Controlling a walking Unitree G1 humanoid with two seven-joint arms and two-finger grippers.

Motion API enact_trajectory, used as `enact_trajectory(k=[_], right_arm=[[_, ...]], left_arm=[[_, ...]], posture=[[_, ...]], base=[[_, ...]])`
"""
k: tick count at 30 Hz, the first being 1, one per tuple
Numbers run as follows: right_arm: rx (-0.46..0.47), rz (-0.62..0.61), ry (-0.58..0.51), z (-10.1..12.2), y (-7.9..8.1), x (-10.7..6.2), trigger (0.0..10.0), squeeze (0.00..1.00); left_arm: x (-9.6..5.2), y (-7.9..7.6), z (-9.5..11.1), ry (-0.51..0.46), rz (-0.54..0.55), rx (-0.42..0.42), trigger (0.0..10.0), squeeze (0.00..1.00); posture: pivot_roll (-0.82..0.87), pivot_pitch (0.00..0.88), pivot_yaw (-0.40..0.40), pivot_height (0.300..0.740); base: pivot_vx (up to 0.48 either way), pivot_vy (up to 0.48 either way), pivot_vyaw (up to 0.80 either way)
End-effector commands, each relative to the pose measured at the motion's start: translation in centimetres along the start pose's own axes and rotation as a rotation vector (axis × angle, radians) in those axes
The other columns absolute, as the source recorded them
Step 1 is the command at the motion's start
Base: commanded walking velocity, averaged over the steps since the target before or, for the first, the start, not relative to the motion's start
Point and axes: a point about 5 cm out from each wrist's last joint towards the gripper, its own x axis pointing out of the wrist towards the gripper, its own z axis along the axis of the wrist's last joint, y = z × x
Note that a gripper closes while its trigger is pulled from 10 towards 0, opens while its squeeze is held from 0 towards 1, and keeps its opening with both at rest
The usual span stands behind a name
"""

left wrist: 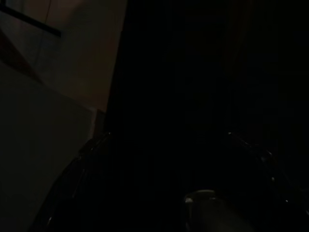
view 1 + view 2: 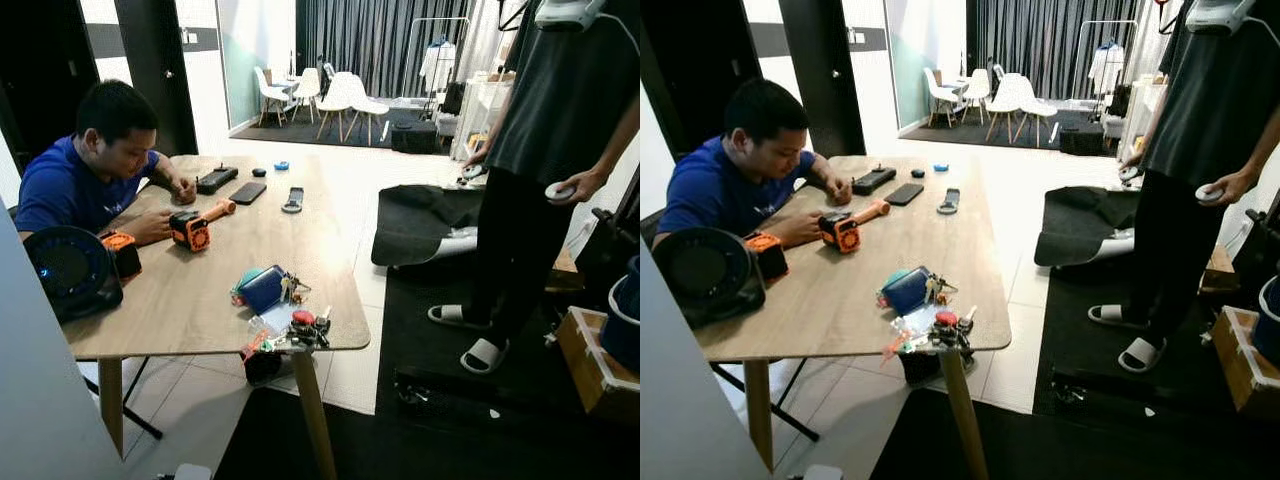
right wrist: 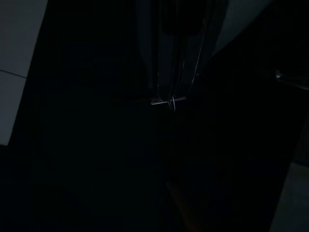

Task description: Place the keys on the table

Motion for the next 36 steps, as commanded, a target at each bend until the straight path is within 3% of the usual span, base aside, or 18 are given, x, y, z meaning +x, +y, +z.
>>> enact_trajectory(k=[1,18,36], right_arm=[[0.004,0.0,0.0,-0.05,0.01,-0.02,10.0,0.0],[-0.002,0.003,0.001,-0.06,0.03,-0.02,10.0,0.0],[-0.004,0.008,0.005,-0.09,0.15,0.0,10.0,0.0]], left_arm=[[0.02,-0.38,-0.09,0.003,-0.007,-0.019,10.0,0.0],[-0.08,-0.28,-0.2,0.001,-0.008,-0.029,10.0,0.0],[-0.27,-0.02,-0.31,-0.01,-0.015,-0.011,10.0,0.0]], posture=[[0.05,0.022,0.005,0.74],[0.05,0.024,0.004,0.74],[0.05,0.009,0.007,0.74]], base=[[0.341,0.0,0.0],[0.343,0.0,0.0],[0.0,0.0,0.0]])
